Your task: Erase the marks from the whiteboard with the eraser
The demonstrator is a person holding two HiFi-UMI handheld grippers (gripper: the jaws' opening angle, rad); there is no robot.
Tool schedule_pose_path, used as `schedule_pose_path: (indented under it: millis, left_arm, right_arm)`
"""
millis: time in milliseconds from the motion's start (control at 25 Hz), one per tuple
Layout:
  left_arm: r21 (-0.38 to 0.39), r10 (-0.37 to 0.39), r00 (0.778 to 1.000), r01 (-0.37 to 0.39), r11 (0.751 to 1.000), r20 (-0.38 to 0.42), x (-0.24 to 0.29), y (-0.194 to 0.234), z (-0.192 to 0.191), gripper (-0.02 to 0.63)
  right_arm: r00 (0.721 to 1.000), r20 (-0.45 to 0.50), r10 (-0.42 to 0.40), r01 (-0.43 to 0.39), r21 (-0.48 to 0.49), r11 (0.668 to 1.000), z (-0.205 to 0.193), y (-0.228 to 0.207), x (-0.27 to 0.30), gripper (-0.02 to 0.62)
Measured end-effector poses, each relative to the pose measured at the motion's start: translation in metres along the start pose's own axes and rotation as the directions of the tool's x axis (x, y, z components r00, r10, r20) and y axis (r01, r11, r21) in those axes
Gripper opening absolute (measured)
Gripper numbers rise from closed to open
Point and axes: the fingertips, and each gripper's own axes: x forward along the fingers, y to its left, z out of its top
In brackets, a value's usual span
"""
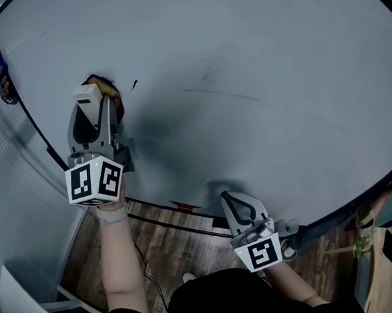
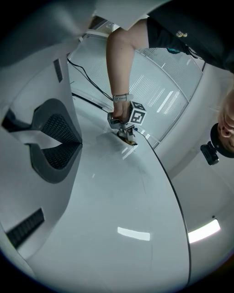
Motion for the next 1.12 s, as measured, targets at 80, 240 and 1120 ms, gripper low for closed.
schedule_pose_path:
  millis: [80,240,1120]
  left_arm:
    - [0.01,-0.012,1.0,0.012,1.0,0.005,0.003,-0.015,0.004,0.256]
    - [0.025,-0.028,1.0,0.028,0.999,0.014,0.004,-0.041,0.014,0.256]
    - [0.068,-0.174,0.983,0.178,0.982,-0.055,0.001,-0.183,0.019,0.255]
  right_arm:
    - [1.0,-0.003,-0.011,0.011,0.005,1.0,-0.001,-0.008,-0.009,0.028]
    - [1.0,-0.004,-0.021,0.021,0.005,1.0,-0.002,-0.02,-0.028,0.028]
    - [0.997,-0.021,-0.08,0.08,0.029,0.996,-0.009,-0.063,-0.121,0.028]
